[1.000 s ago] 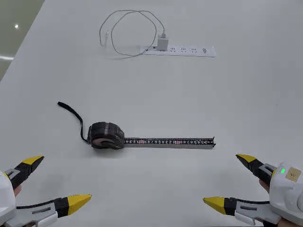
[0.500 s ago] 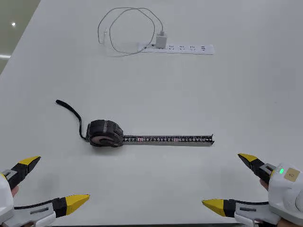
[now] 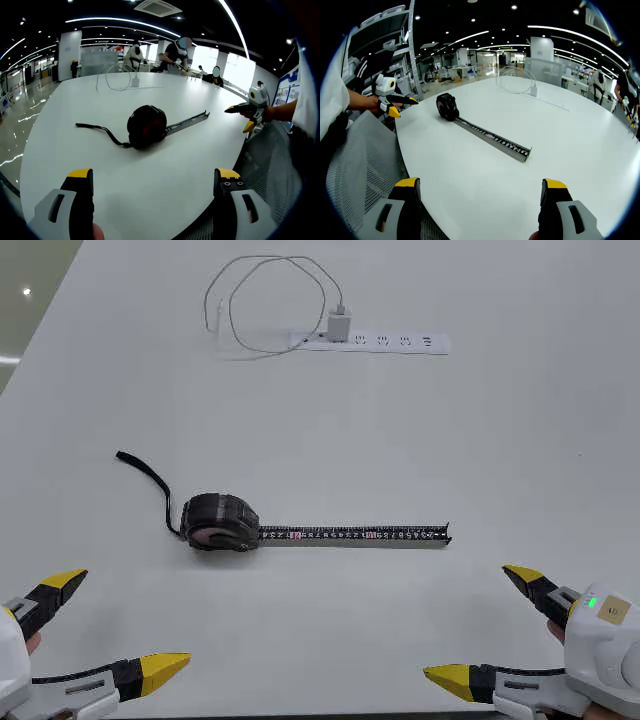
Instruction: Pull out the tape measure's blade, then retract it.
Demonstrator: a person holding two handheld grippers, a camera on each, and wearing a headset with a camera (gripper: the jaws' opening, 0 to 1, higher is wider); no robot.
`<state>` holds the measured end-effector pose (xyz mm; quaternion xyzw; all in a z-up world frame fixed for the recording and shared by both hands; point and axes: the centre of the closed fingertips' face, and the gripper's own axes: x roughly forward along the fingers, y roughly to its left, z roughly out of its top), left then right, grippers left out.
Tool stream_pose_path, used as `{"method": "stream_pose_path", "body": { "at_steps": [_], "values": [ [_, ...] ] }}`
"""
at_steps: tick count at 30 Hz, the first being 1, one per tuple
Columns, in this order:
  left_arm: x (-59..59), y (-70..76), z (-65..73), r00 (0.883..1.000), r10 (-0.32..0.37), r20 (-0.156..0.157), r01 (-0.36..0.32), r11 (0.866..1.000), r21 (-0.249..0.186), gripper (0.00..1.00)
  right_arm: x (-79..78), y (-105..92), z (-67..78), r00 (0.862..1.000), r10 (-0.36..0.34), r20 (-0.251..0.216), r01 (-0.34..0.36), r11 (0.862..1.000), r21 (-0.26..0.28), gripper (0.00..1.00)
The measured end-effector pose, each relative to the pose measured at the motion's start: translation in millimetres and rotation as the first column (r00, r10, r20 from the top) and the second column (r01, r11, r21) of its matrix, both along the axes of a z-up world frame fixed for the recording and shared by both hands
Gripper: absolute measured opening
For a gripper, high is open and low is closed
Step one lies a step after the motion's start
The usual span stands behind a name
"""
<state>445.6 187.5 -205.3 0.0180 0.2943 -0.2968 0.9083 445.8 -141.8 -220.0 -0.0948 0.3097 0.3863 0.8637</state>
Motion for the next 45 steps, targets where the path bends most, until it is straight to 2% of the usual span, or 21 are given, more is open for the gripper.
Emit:
{"method": "stream_pose_path", "body": {
  "at_steps": [45],
  "values": [
    [5.0,-5.0,7.4,1.000,-0.007,0.016,0.007,1.000,-0.007,0.99,0.5,0.8,2.2,1.000,-0.010,-0.002,0.010,1.000,0.020,0.99]
  ]
}}
